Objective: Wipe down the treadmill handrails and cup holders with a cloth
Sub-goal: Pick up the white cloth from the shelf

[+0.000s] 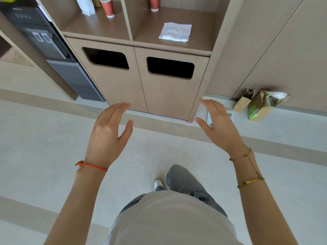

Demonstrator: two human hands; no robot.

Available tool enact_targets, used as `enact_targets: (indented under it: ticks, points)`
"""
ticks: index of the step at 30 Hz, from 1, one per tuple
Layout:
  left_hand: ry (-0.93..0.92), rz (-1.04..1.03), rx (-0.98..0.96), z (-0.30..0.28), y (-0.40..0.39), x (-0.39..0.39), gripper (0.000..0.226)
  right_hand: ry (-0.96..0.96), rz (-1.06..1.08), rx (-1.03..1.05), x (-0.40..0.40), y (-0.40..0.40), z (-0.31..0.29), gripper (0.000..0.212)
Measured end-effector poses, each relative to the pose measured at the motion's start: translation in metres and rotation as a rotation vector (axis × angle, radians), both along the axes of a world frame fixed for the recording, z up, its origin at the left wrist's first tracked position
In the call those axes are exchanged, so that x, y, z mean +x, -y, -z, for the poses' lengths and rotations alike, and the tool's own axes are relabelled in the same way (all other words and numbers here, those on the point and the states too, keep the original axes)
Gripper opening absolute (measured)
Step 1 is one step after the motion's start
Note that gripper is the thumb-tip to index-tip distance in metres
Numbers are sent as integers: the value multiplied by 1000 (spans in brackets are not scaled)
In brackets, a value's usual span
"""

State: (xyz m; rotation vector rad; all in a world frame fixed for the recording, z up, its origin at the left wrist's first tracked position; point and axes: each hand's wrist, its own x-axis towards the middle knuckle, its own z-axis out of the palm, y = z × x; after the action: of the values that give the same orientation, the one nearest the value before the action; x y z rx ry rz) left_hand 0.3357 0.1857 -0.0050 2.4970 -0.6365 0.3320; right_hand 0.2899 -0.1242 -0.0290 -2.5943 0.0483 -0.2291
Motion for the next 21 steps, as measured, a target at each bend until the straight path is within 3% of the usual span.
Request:
enact_targets:
  ticks: [8,21]
  points:
    - [-37,28,-10,15,5,115,40,-25,39,5,102,1,19,52]
    - [17,86,-40,2,93,344,40,19,76,32,311,69,3,52]
